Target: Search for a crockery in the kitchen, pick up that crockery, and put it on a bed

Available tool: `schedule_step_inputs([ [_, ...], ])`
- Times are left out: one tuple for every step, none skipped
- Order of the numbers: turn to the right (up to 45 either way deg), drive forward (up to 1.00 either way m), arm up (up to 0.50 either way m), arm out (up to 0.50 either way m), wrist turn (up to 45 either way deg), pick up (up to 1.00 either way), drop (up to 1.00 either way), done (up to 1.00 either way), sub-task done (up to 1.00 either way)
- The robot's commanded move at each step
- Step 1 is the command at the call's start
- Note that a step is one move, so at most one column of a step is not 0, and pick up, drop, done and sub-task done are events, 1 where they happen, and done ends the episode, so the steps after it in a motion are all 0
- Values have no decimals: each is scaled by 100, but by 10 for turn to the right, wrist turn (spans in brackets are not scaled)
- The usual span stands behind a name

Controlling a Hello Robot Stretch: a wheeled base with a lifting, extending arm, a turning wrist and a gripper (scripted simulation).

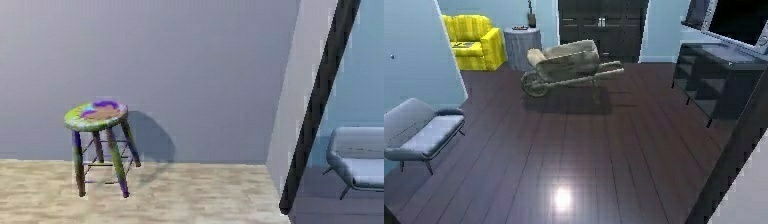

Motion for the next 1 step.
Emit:
schedule_step_inputs([
  [-420, 0, 0, 0, 0, 0, 0, 0, 0],
])
